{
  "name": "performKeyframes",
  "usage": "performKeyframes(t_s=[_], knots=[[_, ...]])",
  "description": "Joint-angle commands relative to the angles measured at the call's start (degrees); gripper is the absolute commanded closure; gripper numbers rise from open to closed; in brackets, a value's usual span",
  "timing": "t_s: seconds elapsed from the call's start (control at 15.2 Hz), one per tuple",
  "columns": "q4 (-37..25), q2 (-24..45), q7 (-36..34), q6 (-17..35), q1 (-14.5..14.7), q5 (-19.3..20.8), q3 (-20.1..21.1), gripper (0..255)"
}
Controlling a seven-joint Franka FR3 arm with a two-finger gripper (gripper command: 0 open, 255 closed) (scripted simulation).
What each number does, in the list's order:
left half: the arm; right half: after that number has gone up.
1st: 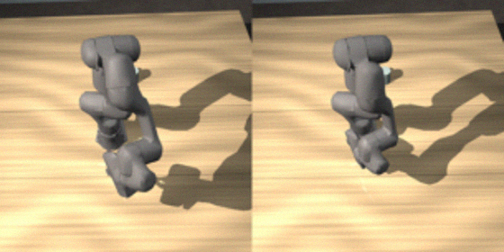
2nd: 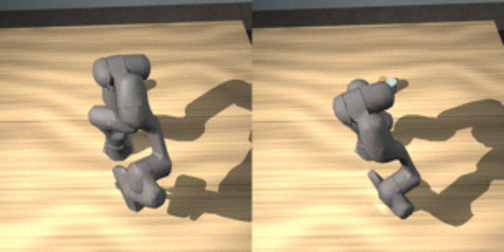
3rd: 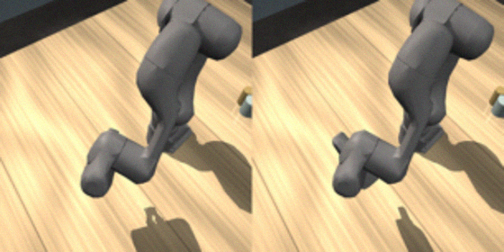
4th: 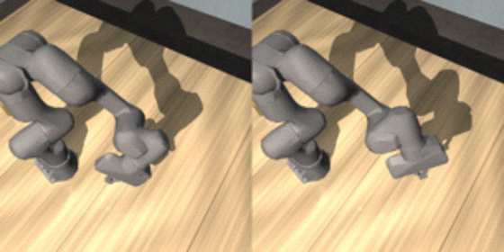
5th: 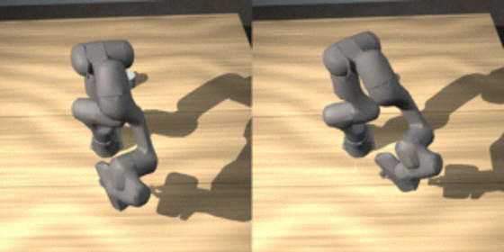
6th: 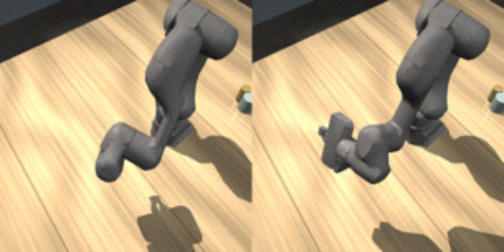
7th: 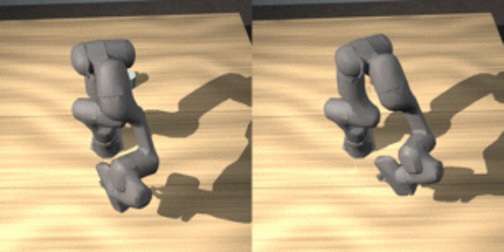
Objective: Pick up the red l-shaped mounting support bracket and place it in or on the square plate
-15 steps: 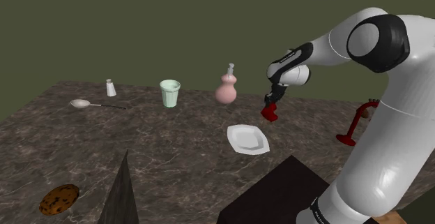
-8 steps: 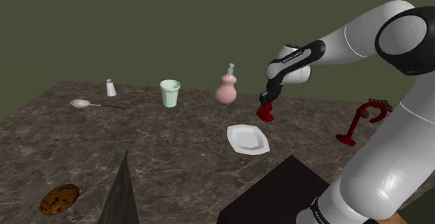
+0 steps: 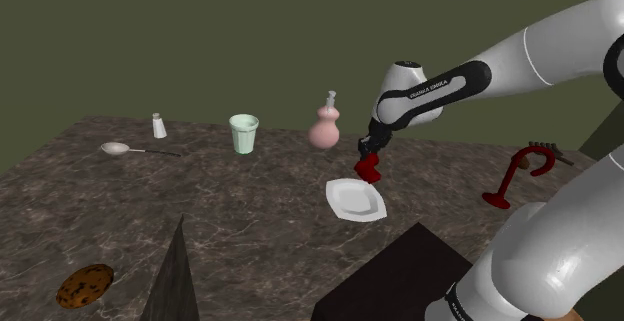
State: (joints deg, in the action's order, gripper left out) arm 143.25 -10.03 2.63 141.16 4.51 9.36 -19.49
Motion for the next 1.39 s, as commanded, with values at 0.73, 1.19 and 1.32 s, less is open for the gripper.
performKeyframes(t_s=[0.73, 1.19, 1.32], knots=[[3.7, 4.0, -3.6, 7.4, 1.2, -0.2, 1.6, 255], [4.8, 9.4, -2.6, 13.7, 1.5, -1.9, 1.4, 255], [5.0, 11.0, -2.1, 15.5, 1.5, -2.6, 1.4, 255]])
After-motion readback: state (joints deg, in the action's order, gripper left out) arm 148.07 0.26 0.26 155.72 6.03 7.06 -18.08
